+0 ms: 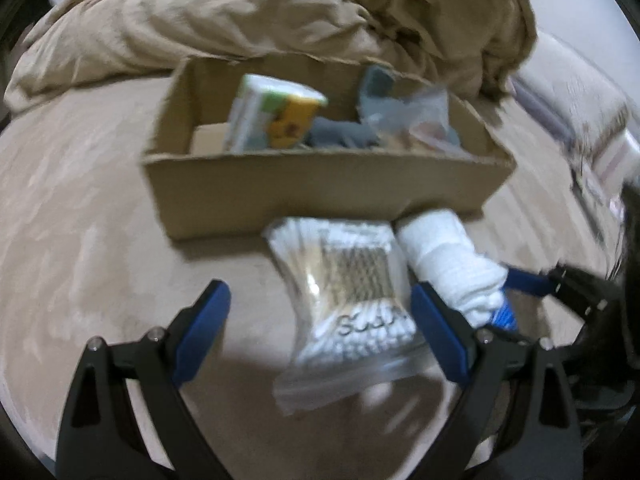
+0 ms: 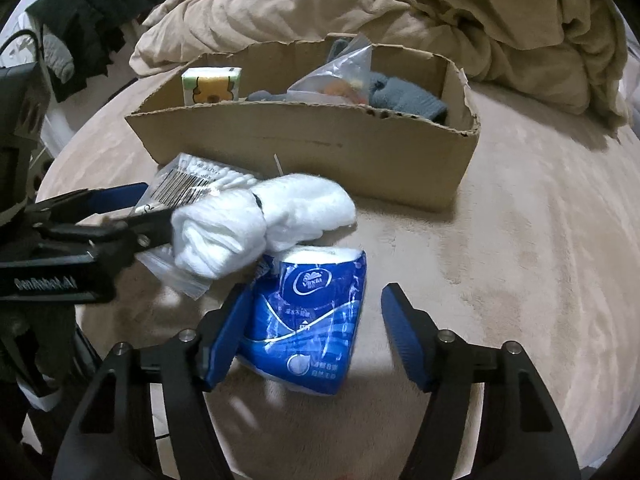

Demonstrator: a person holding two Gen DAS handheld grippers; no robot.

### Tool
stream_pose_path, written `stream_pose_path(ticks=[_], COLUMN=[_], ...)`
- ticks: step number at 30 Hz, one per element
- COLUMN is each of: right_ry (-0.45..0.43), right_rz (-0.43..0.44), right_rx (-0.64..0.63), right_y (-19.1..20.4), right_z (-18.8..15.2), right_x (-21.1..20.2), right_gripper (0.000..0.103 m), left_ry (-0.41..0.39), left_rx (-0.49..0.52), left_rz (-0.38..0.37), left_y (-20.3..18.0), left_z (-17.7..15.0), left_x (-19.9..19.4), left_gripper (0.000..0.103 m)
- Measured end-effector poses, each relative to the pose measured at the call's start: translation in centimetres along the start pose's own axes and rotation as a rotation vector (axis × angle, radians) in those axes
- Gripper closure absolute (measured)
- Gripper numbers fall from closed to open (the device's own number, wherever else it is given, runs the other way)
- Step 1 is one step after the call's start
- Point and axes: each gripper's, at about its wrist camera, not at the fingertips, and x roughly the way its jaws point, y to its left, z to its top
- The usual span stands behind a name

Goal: Organize objects
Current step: 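Grasp the cotton swab bag with the left tool while the right tool grasps the blue tissue pack, then carry the swab bag and blue tissue pack into the box and open both tools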

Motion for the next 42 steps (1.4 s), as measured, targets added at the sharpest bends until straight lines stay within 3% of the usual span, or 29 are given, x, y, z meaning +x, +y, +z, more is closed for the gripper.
stream_pose_path(ticks=[3, 5, 6, 8, 17, 23, 42], right_ry=[-0.007, -0.011, -0.014, -0.017, -0.016, -0.014, -0.140], right_rz=[-0.008, -0.018, -0.021, -0.020, -0.001, 0.009, -0.045], right_rx=[-0.005, 0.001, 0.006, 0.016, 0.027, 0.063, 0.065], right_y=[0.0, -0.2, -0.3, -0.6, -0.6, -1.0, -1.3], right_z=[0.0, 0.0, -0.1, -0.1, -0.3, -0.2, 1.0], right_x=[-0.2, -0.4, -0.6, -0.9, -1.1, -1.6, -8.0], right_gripper=[0.050, 0.059, 0.063, 0.064, 0.065, 0.078, 0.078], left_ry=[-0.009, -0.008, -0.005, -0.009, -0.016, -0.044, -0.090], left_rx=[0.029, 0.031, 0.034, 0.044, 0.022, -0.001, -0.025], left_rz=[0.012, 0.005, -0.001, 0.004, 0.019, 0.021, -0.017], left_y=[-0.6, -0.8, -0.9, -1.2, -0.9, -0.1, 0.1], left_z=[-0.2, -0.3, -0.4, -0.5, -1.2, -1.7, -1.7], left_x=[0.3, 0.3, 0.2, -0.1, -1.9, -4.7, -7.8], left_gripper=[0.020, 0.043, 0.048, 0.054, 0.059, 0.060, 0.065])
